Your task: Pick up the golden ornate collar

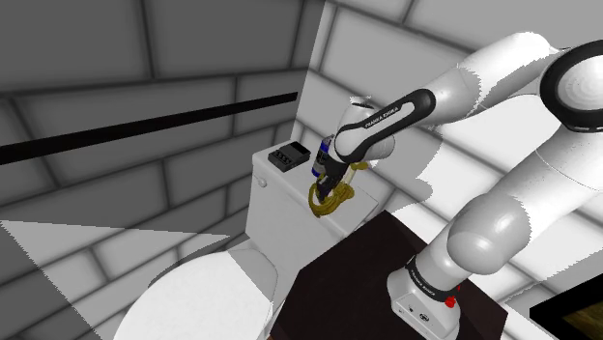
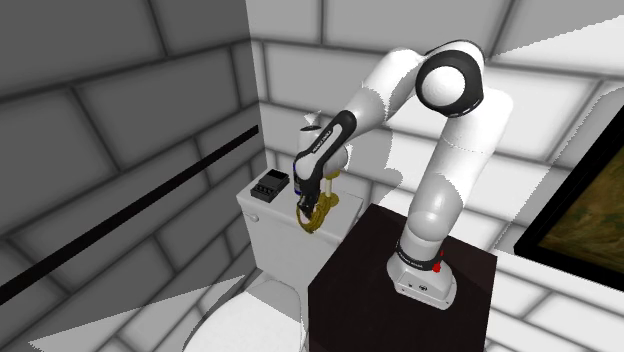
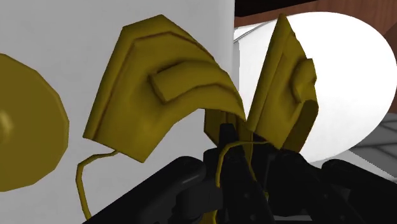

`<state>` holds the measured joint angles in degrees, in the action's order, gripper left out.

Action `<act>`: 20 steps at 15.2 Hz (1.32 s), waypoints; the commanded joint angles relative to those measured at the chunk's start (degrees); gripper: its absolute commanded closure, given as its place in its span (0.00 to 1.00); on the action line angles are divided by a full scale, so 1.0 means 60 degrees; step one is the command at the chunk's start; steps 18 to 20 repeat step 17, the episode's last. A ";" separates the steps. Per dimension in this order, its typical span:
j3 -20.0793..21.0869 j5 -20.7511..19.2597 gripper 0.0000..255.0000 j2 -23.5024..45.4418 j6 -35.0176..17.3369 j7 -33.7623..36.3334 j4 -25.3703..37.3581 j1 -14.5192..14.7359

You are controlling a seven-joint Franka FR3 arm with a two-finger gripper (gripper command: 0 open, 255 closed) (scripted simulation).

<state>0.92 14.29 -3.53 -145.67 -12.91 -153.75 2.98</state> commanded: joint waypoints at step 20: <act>0.0024 -0.0545 1.00 -0.1939 0.2374 0.0599 0.0350 -0.0116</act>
